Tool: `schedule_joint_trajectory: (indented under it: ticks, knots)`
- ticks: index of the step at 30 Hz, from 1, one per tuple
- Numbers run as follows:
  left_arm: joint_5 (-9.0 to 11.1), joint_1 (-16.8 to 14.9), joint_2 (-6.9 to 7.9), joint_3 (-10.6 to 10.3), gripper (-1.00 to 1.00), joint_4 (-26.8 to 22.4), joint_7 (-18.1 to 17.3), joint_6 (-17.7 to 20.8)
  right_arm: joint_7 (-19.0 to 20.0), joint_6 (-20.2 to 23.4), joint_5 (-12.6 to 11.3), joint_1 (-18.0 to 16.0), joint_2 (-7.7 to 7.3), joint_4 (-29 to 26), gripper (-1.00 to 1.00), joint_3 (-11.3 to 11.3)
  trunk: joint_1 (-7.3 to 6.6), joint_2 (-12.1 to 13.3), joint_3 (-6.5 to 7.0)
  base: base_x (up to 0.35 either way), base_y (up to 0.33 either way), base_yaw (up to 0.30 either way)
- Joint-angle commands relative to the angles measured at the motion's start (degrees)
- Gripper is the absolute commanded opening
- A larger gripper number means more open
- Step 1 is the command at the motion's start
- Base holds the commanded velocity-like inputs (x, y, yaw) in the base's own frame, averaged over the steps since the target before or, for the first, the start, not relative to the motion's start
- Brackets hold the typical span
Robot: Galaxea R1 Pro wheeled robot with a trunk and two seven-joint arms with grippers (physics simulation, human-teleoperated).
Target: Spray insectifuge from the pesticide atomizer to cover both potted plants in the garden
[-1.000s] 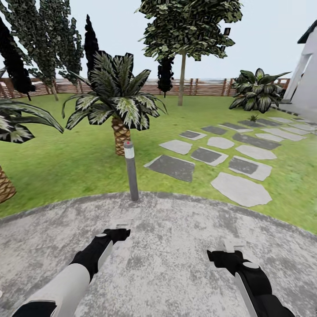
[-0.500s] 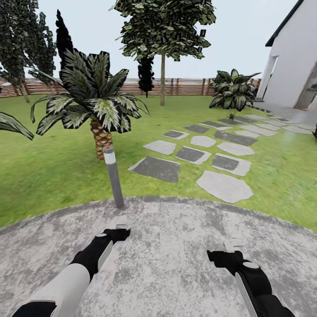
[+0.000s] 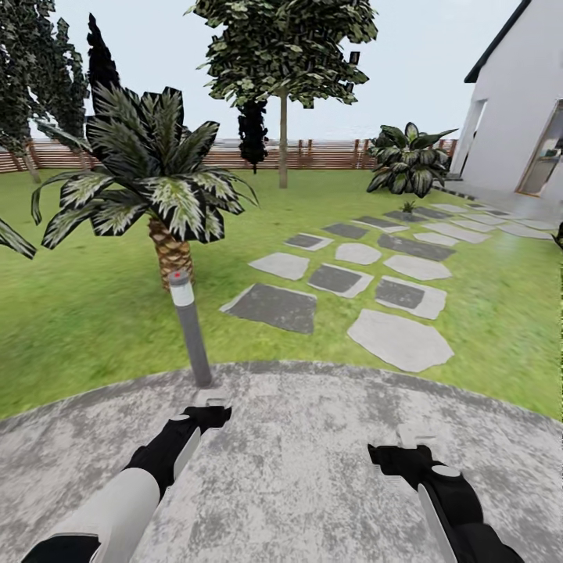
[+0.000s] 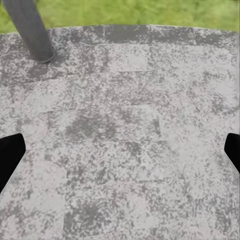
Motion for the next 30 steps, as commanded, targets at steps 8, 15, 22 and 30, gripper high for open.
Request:
schedule_joint_trajectory:
  ticks: [8,15,22,30]
  knots:
    - [0.0,0.0,0.0,0.0,1.0,-0.1,0.0,0.3,0.0,0.3,-0.1,0.0,0.01,-0.1,1.0,0.0,0.03,0.0,-0.06,0.344,0.0,-0.218]
    - [0.0,0.0,0.0,0.0,1.0,-0.1,0.0,0.3,0.0,0.3,-0.1,-0.1,-0.04,-0.1,1.0,0.0,0.03,0.0,-0.06,0.344,0.05,-0.237]
    - [0.0,0.0,0.0,0.0,1.0,-0.1,-0.1,0.3,0.0,0.2,-0.1,-0.1,-0.07,-0.1,1.0,0.0,0.03,0.0,-0.06,0.343,0.073,-0.146]
    - [0.0,0.0,0.0,0.0,1.0,-0.1,-0.1,0.3,0.0,0.2,-0.1,0.0,-0.23,-0.2,1.0,0.0,0.03,0.0,-0.06,0.344,0.075,-0.009]
